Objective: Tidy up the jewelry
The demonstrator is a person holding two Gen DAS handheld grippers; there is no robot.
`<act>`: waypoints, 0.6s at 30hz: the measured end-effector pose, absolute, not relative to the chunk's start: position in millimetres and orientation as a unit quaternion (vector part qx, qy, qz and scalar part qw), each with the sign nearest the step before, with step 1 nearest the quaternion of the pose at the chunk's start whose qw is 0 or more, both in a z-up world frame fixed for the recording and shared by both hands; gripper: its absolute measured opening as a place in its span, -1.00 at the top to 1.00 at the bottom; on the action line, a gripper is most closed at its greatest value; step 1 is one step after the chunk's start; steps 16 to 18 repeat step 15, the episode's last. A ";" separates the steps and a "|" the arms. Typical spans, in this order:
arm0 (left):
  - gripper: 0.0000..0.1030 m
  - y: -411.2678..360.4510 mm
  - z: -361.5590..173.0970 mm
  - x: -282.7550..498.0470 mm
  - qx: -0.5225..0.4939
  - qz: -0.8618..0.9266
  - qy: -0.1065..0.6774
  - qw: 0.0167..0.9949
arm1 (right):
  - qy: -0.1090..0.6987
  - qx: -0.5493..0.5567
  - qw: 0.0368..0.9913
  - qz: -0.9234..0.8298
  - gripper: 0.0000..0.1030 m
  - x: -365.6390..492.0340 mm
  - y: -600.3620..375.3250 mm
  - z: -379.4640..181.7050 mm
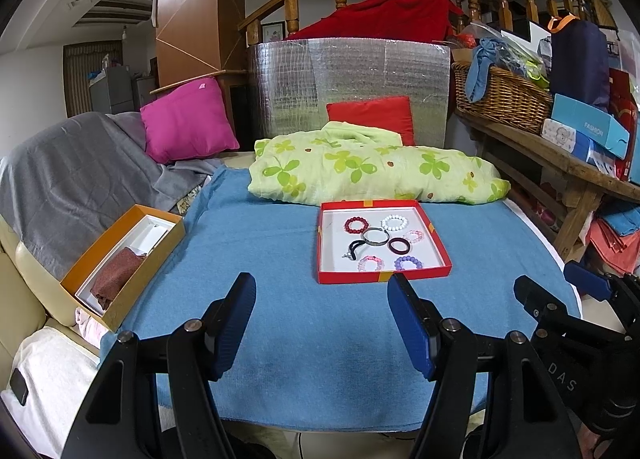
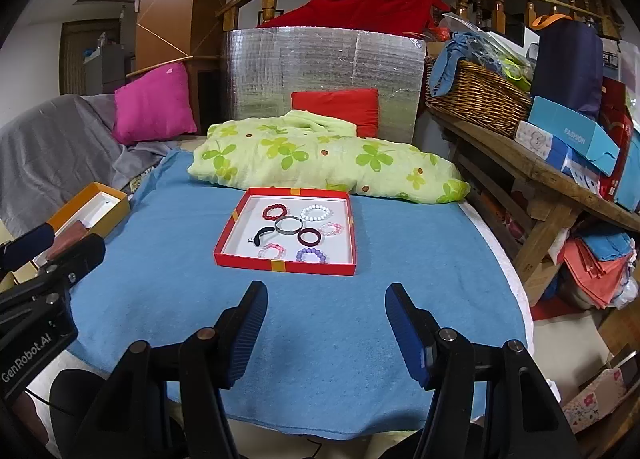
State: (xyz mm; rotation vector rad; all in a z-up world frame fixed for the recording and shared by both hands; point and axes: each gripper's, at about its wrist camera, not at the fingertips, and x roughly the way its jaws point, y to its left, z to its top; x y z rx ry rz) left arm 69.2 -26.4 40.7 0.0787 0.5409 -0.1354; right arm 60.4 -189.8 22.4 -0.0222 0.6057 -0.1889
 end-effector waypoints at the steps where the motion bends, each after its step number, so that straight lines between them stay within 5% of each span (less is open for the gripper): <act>1: -0.35 -26.8 40.4 70.0 0.039 -0.068 0.267 0.960 | 0.298 -0.010 0.950 -0.093 -0.27 61.2 -190.3 22.1; 18: -0.35 -25.5 32.6 87.6 0.038 -0.069 0.267 0.961 | 0.309 -0.012 0.946 -0.099 -0.27 78.7 -195.4 15.1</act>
